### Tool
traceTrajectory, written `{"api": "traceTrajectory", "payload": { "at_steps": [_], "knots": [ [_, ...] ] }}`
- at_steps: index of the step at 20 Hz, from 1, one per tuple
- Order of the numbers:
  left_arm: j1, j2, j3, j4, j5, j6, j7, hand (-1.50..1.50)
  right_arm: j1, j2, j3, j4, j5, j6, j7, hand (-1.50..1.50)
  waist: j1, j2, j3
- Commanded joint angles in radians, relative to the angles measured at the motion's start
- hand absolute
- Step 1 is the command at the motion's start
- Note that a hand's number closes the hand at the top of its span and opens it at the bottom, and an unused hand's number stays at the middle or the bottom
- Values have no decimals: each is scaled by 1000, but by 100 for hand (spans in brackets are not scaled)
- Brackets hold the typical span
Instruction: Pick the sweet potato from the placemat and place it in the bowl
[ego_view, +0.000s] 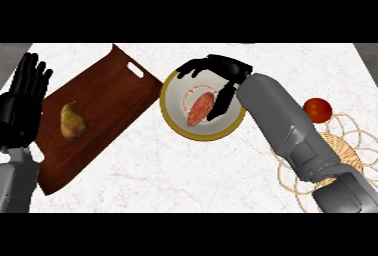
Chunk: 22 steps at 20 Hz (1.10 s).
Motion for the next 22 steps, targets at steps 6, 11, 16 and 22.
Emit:
{"api": "traceTrajectory", "payload": {
  "at_steps": [6, 11, 16, 22],
  "knots": [
    [-20, -24, -12, 11, -5, 10, -9, 0, -91, -55, -250, 55, -203, -50, 26, -150, 4, 4, 0],
    [-8, -28, -17, -9, -1, 2, -16, 0, -91, -195, -324, 130, -247, -48, 38, -150, 37, 19, 1],
    [-61, -16, -32, -12, -1, -9, 19, 0, -64, -330, -362, 164, -278, 68, -8, -150, 59, 38, 4],
    [-71, -35, -54, -26, -23, 11, 16, 0, -23, -438, -384, 182, -293, 170, -60, -150, 79, 51, 7]
  ]
}}
